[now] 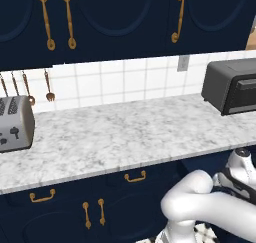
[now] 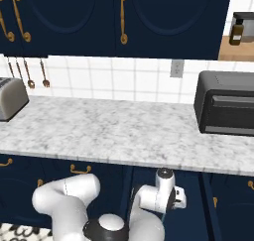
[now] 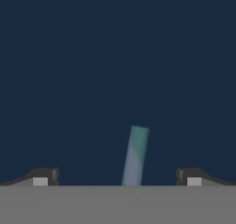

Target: Take a straw from the drawer in front and place it inside the glass cup on the dining counter.

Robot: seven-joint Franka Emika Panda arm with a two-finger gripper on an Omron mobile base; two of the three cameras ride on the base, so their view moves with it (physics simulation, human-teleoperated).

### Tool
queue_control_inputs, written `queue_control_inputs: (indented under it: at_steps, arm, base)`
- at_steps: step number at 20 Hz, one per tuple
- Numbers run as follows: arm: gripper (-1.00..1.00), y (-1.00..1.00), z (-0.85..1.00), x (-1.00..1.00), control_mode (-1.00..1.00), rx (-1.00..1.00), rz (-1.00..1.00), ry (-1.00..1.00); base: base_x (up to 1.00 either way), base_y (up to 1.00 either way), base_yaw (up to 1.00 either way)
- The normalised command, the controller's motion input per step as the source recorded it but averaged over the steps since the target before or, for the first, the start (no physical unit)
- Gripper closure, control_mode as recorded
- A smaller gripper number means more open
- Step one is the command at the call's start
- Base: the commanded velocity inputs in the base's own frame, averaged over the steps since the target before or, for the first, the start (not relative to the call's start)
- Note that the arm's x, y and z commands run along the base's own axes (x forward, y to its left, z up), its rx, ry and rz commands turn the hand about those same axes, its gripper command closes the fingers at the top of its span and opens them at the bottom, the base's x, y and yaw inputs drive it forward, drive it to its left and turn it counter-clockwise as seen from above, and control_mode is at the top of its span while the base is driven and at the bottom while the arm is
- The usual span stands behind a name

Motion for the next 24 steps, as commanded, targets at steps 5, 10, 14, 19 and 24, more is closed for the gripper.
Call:
queue_control_inputs:
  at_steps: [5,10,14,19,24]
  arm:
    - [-1.00,-0.36,-0.37,0.16,-1.00,0.03,0.06,0.00]
    - [1.00,-0.15,-0.64,-0.01,-1.00,0.01,0.02,0.00]
    - [1.00,0.00,-0.83,-0.03,-1.00,-0.03,0.00,0.00]
    - [1.00,-0.04,-0.81,-0.12,-1.00,-0.03,0.00,0.00]
    - [1.00,-0.46,-0.70,-0.47,-1.00,0.07,-0.02,0.00]
  base:
    - [0.00,0.00,0.00]
    - [0.00,0.00,0.00]
    - [0.00,0.00,0.00]
    - [0.00,0.00,0.00]
    - [0.00,0.00,0.00]
